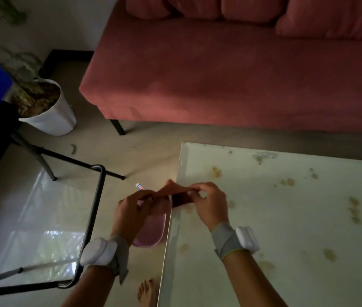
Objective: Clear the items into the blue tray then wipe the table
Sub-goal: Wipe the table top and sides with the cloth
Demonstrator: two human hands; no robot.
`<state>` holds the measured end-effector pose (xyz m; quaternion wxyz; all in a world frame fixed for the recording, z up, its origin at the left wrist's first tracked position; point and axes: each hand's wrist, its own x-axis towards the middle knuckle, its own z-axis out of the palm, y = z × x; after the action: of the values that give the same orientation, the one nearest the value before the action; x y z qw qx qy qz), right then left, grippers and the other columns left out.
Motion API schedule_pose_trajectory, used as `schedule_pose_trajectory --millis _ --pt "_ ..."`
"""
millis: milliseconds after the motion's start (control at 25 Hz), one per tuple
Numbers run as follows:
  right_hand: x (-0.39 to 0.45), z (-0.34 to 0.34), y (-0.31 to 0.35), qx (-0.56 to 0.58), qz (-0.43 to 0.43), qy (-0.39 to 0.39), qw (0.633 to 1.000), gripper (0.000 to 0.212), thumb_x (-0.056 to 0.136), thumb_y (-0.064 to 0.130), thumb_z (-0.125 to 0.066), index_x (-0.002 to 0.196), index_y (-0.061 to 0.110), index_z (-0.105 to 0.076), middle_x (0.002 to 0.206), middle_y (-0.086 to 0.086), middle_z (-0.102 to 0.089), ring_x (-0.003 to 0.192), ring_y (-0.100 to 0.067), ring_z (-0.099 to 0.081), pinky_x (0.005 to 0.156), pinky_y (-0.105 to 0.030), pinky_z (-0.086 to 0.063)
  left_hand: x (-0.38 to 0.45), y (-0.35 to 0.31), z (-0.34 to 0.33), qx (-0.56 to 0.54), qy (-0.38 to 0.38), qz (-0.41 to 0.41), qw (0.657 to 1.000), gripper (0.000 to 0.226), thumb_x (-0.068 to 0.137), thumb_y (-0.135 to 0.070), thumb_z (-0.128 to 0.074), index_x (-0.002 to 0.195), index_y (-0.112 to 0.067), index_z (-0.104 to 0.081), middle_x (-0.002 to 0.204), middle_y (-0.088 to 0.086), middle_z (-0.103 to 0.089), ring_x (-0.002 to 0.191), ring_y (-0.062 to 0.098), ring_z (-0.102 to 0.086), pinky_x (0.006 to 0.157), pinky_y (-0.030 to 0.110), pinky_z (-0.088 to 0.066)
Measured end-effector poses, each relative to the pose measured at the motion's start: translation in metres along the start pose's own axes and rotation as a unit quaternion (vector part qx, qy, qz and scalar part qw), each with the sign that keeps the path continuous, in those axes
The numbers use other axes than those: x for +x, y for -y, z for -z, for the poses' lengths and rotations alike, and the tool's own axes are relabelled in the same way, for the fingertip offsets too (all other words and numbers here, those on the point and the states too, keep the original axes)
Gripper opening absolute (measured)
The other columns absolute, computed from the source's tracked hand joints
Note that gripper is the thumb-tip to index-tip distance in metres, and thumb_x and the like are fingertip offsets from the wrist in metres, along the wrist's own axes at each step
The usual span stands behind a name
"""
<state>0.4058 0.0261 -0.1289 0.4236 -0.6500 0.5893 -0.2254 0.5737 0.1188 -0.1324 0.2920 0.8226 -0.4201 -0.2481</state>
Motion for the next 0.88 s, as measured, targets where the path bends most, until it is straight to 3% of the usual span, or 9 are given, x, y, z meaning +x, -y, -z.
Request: schedule_pose_trajectory --millis 80,200,320,480,600,720,800,880 --pt "0.021 0.021 0.004 0.022 -0.015 -0.014 1.000 0.008 0.080 0.011 -0.069 0.086 0.012 -0.074 0.094 -0.008 -0.071 0.089 -0.025 -0.067 0.075 -0.018 -0.045 0.015 -0.029 -0.005 0.023 -0.028 0.002 0.999 0.021 0.081 -0.035 -0.053 0.093 -0.034 -0.071 0.083 -0.006 -0.074 0.077 0.024 -0.067 0.070 0.028 -0.046" --pt "0.068 0.046 0.011 -0.009 0.043 -0.051 0.998 0.011 0.081 0.008 -0.068 0.090 0.005 -0.073 0.099 -0.011 -0.072 0.094 -0.023 -0.066 0.075 -0.008 -0.035 0.051 -0.071 -0.023 -0.012 -0.072 -0.029 0.997 0.025 0.081 -0.028 -0.052 0.096 -0.025 -0.073 0.088 0.003 -0.075 0.083 0.026 -0.069 0.077 0.030 -0.050" --pt "0.104 0.069 0.004 -0.003 0.144 -0.099 0.985 0.014 0.076 -0.004 -0.067 0.086 0.003 -0.074 0.101 -0.014 -0.071 0.094 -0.022 -0.066 0.083 -0.007 -0.040 0.077 -0.091 -0.041 -0.026 -0.103 -0.149 0.983 0.023 0.078 -0.017 -0.056 0.091 -0.010 -0.074 0.094 0.010 -0.072 0.082 0.027 -0.069 0.076 0.023 -0.047" --pt "0.104 0.076 -0.064 -0.085 0.189 -0.118 0.971 0.020 0.070 -0.008 -0.060 0.076 0.004 -0.075 0.100 -0.013 -0.072 0.090 -0.023 -0.069 0.084 -0.024 -0.049 0.075 -0.065 -0.097 -0.003 -0.046 -0.219 0.975 0.022 0.083 -0.022 -0.057 0.095 -0.014 -0.074 0.100 0.006 -0.071 0.083 0.025 -0.069 0.071 0.031 -0.056" --pt "0.071 0.065 -0.109 -0.161 0.070 -0.048 0.983 0.020 0.073 -0.002 -0.058 0.080 0.005 -0.075 0.107 -0.012 -0.071 0.099 -0.031 -0.068 0.090 -0.028 -0.046 0.048 -0.033 -0.135 0.042 0.057 -0.208 0.975 0.026 0.085 -0.030 -0.050 0.092 -0.019 -0.072 0.096 0.002 -0.071 0.083 0.024 -0.069 0.073 0.038 -0.057" --pt "0.060 0.034 -0.127 -0.296 -0.043 -0.042 0.953 0.022 0.079 0.012 -0.059 0.094 0.014 -0.074 0.121 -0.009 -0.065 0.127 -0.042 -0.045 0.111 -0.050 -0.026 0.048 -0.009 -0.151 0.061 0.042 -0.218 0.973 0.023 0.088 -0.030 -0.049 0.093 -0.019 -0.068 0.095 0.000 -0.070 0.092 0.023 -0.067 0.087 0.042 -0.052" --pt "0.068 0.014 -0.119 -0.354 0.000 -0.070 0.933 0.036 0.081 0.028 -0.048 0.110 0.020 -0.068 0.132 -0.012 -0.057 0.132 -0.052 -0.032 0.109 -0.067 -0.017 0.063 0.000 -0.150 0.056 -0.003 -0.176 0.983 0.035 0.089 -0.036 -0.042 0.107 -0.016 -0.065 0.113 0.007 -0.066 0.117 0.033 -0.056 0.101 0.047 -0.044" --pt "0.088 -0.010 -0.114 -0.383 0.037 -0.044 0.922 0.055 0.087 0.052 -0.033 0.136 0.029 -0.046 0.151 -0.015 -0.034 0.138 -0.054 -0.016 0.106 -0.071 -0.006 0.087 0.002 -0.150 0.014 -0.014 -0.104 0.994 0.049 0.088 -0.042 -0.037 0.122 -0.013 -0.056 0.128 0.011 -0.056 0.124 0.033 -0.049 0.103 0.042 -0.041"
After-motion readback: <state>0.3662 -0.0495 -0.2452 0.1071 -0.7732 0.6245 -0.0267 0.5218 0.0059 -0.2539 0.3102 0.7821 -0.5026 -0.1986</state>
